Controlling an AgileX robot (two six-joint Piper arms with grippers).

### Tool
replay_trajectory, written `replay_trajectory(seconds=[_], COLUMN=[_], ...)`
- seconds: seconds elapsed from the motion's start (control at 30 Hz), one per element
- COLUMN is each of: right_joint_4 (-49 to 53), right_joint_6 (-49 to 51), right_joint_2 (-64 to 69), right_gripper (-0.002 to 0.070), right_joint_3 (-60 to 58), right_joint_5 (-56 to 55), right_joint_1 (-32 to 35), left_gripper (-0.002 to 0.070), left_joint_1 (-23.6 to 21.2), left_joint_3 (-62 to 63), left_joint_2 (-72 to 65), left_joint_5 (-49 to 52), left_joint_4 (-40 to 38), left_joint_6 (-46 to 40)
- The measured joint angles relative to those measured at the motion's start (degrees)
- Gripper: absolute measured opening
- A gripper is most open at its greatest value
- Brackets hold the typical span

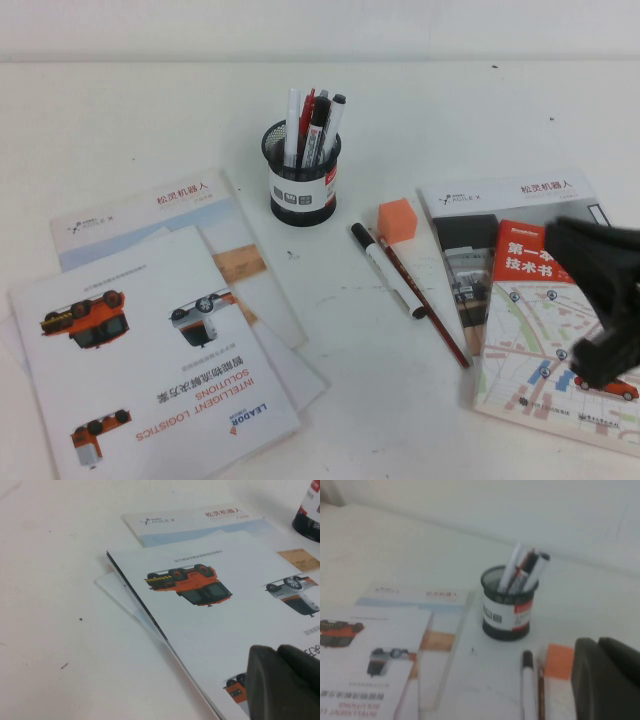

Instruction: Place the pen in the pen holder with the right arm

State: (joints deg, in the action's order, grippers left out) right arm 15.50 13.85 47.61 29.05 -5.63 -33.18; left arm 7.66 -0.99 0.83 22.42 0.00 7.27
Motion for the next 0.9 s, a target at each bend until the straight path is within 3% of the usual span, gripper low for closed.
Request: replay_trajectory(seconds=[0.37,0.7,0.9], right_joint_4=[-3.3,-4.5,-6.0], right_joint_6=[0.0,0.0,0.0], right_joint_2=[-18.4,-35.8,-40.0], right_gripper=[-0.0019,-0.0019,-0.0019], right_joint_3=[-4.6,-20.4,-27.0], right_joint_5=[24.8,16.6,14.4], right_joint_1=[3.1,22.5,28.4], left_gripper=[-0.0003,-0.0002,-0.0002], left_joint_1=[0.0,0.0,0.0], left_joint_3=[0.0,0.0,0.0], left_joint_2=[0.0,0.0,0.0], left_joint_5=[0.0,0.0,0.0], left_joint_4=[0.0,0.0,0.0], left_joint_6=[0.0,0.0,0.0])
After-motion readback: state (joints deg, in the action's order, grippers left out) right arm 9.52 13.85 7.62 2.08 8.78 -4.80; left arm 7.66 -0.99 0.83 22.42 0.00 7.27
